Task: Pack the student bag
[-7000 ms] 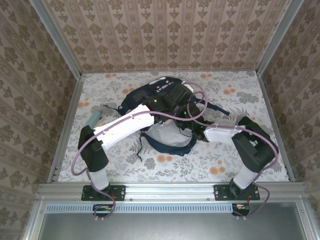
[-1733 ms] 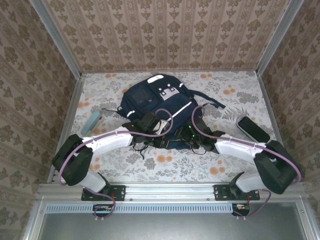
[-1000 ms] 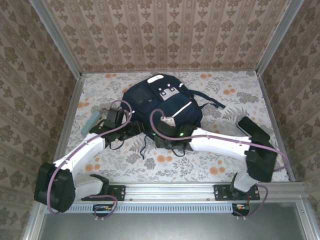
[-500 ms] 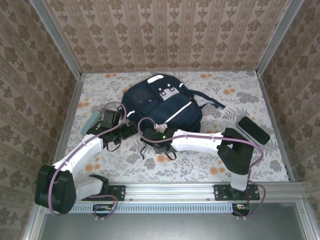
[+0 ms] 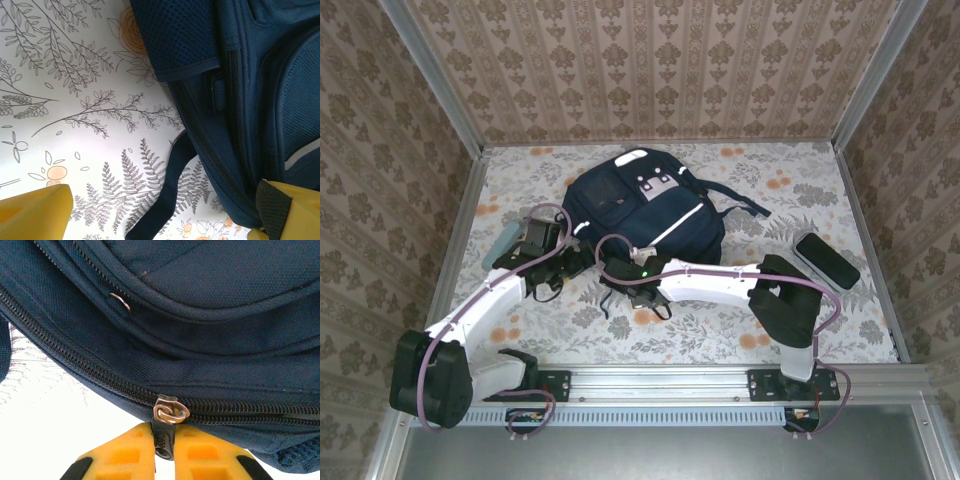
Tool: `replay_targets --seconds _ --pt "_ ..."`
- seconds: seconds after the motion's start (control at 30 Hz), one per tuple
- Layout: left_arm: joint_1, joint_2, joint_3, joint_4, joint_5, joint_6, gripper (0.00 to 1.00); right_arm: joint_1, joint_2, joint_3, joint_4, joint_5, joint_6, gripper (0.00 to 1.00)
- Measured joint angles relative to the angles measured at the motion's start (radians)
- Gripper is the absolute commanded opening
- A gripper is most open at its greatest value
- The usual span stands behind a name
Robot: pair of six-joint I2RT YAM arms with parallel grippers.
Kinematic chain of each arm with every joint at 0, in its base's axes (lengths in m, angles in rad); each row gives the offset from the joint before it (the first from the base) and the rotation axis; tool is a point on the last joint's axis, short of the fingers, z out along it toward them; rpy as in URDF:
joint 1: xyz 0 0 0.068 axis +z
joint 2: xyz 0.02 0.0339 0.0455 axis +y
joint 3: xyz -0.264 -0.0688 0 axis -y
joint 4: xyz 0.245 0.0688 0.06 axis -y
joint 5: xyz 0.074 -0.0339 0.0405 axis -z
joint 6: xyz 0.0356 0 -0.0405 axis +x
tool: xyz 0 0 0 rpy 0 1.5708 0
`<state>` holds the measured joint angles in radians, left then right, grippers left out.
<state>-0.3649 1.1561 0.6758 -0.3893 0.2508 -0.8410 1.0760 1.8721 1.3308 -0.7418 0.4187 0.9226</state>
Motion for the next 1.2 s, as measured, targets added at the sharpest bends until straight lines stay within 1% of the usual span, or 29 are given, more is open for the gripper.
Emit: replay_targets --seconds 0.17,0.27,0.37,0.4,0.5,0.63,0.67,0.93,0.97,1.03,1.2 --pt "-0.002 0.000 -0.003 0.024 0.034 -0.029 0.93 0.000 -0.032 -0.012 0.006 -0.006 -0.006 0.00" --pt "-0.017 0.000 -0.013 0.057 0.056 -0.057 0.87 -0.004 -0.067 -0.035 0.024 -0.019 -0.016 0.00" --pt "-0.048 0.002 -0.033 0.103 0.084 -0.098 0.82 -0.014 -0.108 -0.069 0.060 -0.058 -0.034 0.01" --pt "-0.062 0.005 -0.040 0.124 0.095 -0.113 0.82 -0.019 -0.123 -0.082 0.074 -0.074 -0.037 0.01" --pt "-0.104 0.033 -0.052 0.183 0.114 -0.159 0.77 -0.038 -0.160 -0.115 0.109 -0.113 -0.039 0.02" --pt "-0.159 0.103 -0.055 0.270 0.135 -0.209 0.65 -0.055 -0.188 -0.136 0.116 -0.137 -0.042 0.01" --pt "-0.166 0.121 -0.055 0.286 0.138 -0.219 0.63 -0.057 -0.190 -0.138 0.115 -0.139 -0.042 0.01" --pt "-0.191 0.238 -0.051 0.395 0.142 -0.270 0.47 -0.058 -0.198 -0.152 0.124 -0.143 -0.042 0.00" --pt "-0.191 0.250 -0.047 0.399 0.138 -0.274 0.45 -0.058 -0.198 -0.154 0.127 -0.143 -0.042 0.00" --pt "-0.193 0.270 -0.042 0.405 0.134 -0.280 0.35 -0.058 -0.199 -0.159 0.132 -0.143 -0.042 0.00" --pt "-0.197 0.318 -0.017 0.402 0.111 -0.272 0.20 -0.060 -0.204 -0.166 0.134 -0.141 -0.041 0.00"
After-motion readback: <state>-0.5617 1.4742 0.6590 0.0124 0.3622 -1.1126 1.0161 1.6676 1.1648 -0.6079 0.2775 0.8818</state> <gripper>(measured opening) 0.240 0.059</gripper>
